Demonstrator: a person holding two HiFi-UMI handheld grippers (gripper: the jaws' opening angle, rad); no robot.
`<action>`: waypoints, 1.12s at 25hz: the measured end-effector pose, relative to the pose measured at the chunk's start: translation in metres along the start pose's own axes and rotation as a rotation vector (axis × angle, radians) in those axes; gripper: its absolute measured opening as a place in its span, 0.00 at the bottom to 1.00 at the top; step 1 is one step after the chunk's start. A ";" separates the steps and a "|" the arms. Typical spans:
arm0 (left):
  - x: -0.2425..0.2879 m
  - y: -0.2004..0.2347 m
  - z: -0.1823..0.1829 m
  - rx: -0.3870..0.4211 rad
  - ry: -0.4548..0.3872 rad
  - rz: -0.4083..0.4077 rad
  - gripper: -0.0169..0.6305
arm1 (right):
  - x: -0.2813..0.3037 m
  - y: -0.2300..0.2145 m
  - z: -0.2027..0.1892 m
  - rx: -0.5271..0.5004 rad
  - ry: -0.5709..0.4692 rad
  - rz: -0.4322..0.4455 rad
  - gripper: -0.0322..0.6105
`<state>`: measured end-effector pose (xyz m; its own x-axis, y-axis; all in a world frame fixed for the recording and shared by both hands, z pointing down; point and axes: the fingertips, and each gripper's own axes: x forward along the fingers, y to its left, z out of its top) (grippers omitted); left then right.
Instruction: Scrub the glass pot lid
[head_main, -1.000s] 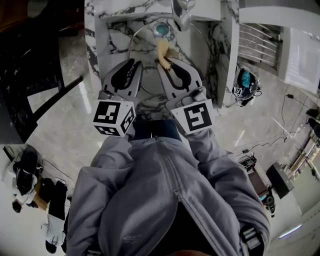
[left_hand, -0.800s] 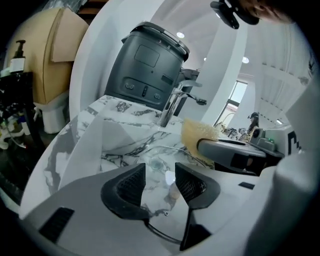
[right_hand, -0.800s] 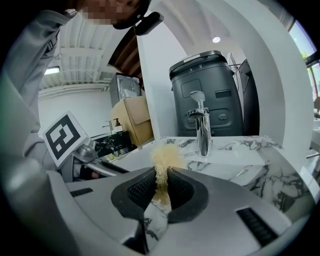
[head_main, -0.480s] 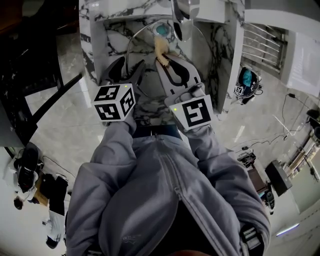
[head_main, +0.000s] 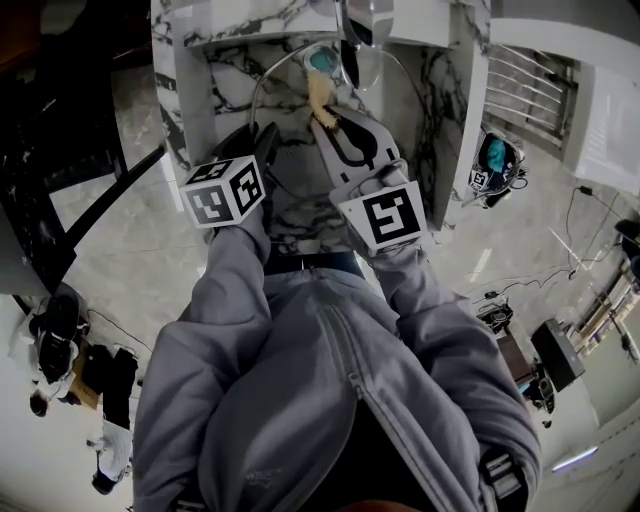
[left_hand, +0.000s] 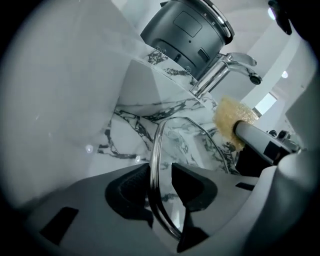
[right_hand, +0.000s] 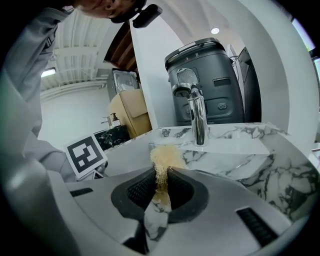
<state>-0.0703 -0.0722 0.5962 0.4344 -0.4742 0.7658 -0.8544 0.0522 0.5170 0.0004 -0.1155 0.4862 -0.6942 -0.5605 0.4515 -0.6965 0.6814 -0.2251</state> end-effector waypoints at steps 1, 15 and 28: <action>-0.001 0.001 0.000 -0.001 0.001 0.006 0.26 | 0.000 -0.001 -0.002 0.003 0.007 -0.001 0.14; -0.035 -0.052 0.018 0.110 -0.040 -0.083 0.13 | -0.015 -0.005 -0.002 -0.030 0.036 -0.021 0.14; -0.089 -0.068 0.034 0.058 -0.090 -0.075 0.13 | -0.025 0.009 0.018 -0.235 0.064 -0.018 0.14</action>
<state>-0.0602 -0.0635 0.4796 0.4728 -0.5518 0.6870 -0.8364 -0.0357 0.5469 0.0087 -0.1035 0.4575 -0.6637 -0.5480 0.5091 -0.6425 0.7662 -0.0130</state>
